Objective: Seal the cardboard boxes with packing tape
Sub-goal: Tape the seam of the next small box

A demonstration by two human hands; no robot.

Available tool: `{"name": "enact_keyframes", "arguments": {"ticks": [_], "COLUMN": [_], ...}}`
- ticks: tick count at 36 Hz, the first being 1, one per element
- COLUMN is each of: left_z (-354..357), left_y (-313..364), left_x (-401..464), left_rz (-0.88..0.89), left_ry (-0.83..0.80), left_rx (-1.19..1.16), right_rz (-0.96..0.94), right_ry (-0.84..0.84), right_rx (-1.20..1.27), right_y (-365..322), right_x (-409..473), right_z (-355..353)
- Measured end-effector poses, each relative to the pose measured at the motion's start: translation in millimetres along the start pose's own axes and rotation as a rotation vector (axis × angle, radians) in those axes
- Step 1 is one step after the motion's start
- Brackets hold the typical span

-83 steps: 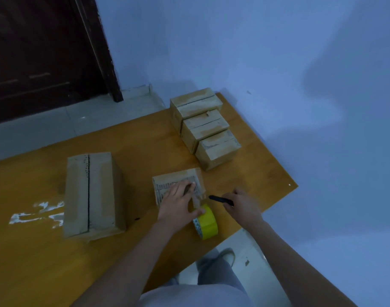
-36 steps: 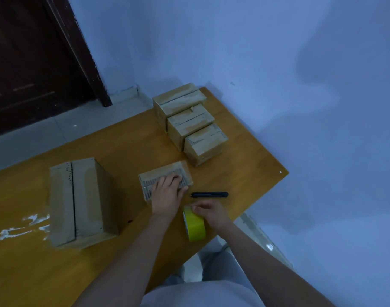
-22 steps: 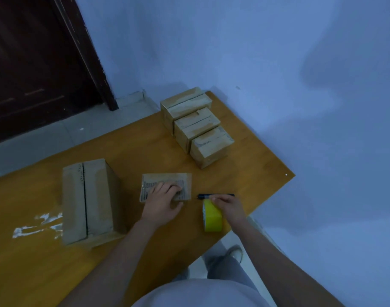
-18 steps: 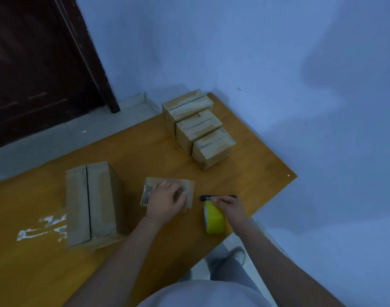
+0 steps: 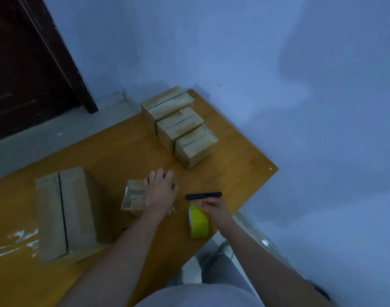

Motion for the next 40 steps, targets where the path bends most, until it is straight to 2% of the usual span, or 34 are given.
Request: {"name": "enact_keyframes", "arguments": {"ticks": [12,22,28,32,35,40], "left_z": [6.7,11.6,3.7,-14.0,-11.4,-2.9], "left_y": [0.8,4.1,-0.8,-4.0,-7.0,-10.0], "left_x": [7.3,4.8,3.0,-9.5,-25.6,-47.1], "left_rz": [0.067,0.105,0.106,0.212,0.340,0.448], "left_ry": [-0.088,-0.075,-0.125,-0.134,-0.164,-0.206], "left_rx": [-0.111,0.000,-0.127,-0.300,-0.237,-0.159], "right_rz": [0.010,0.032,0.038,0.028,0.035,0.071], "right_ry": [-0.005,-0.010,-0.020,-0.004,0.007,-0.011], "right_rx": [-0.018,-0.042,-0.052,-0.051,-0.037,-0.044], "right_y": [1.6,2.1,-0.4,-2.9,-4.8,-4.0], "right_x": [2.7,2.7,3.0,5.3,6.1,8.8], "right_z": [4.4,4.7,3.9,4.4,7.0,13.2]}}
Point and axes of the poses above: each hand's wrist, its own x-axis towards the middle knuckle, its own z-axis out of the palm, y = z × x, the point moved 10 cm from there along x, towards the middle knuckle, and after that the axes turned 9 degrees about -z, right-handed, at the moved point
